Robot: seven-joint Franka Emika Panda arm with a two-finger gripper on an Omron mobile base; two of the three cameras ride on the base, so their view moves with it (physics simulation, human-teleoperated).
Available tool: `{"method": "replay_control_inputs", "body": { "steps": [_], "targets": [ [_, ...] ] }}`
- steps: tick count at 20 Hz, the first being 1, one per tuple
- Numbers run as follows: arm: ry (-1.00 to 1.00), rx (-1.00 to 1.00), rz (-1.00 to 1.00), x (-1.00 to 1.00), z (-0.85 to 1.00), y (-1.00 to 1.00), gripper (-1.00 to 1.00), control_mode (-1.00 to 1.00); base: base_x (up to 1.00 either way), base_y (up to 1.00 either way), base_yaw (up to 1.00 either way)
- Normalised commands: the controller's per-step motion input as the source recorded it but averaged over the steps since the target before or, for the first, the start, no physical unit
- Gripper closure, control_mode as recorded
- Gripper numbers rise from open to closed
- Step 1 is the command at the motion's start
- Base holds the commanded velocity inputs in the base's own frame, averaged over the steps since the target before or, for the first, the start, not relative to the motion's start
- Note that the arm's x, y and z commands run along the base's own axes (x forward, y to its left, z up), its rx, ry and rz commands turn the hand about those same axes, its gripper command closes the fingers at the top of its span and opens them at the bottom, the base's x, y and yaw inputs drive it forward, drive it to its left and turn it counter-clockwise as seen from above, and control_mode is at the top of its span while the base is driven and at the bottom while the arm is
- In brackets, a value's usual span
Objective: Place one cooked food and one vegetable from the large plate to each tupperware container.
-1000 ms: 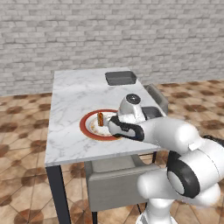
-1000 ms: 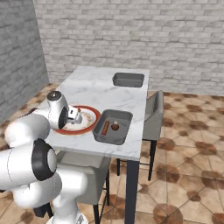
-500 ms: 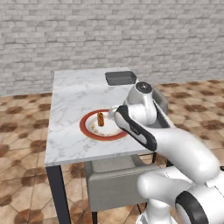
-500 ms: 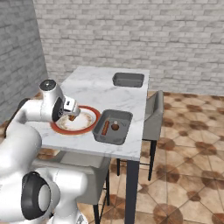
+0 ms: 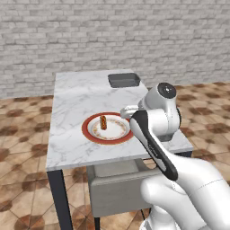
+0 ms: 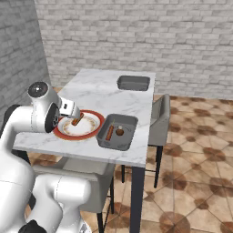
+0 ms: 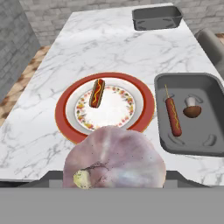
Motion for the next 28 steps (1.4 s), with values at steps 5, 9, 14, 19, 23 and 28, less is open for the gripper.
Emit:
{"method": "replay_control_inputs", "body": {
  "steps": [5,9,14,19,23,28],
  "targets": [
    [-0.03,0.00,0.00,-0.58,0.40,0.00,1.00,-1.00,0.00,0.00,0.00],
    [-0.03,0.00,0.00,-0.64,0.70,-0.13,1.00,-1.00,0.00,0.00,0.00],
    [0.00,0.00,-0.02,-0.56,0.49,-0.22,1.00,1.00,-0.20,-0.11,0.00],
    [0.00,0.00,0.00,0.00,0.00,0.00,1.00,1.00,-0.88,-0.80,0.00],
    [0.00,0.00,0.00,0.00,0.00,0.00,1.00,1.00,-0.13,-1.00,0.00],
    [0.00,0.00,0.00,0.00,0.00,0.00,1.00,1.00,0.00,-1.00,0.11]
  ]
}}
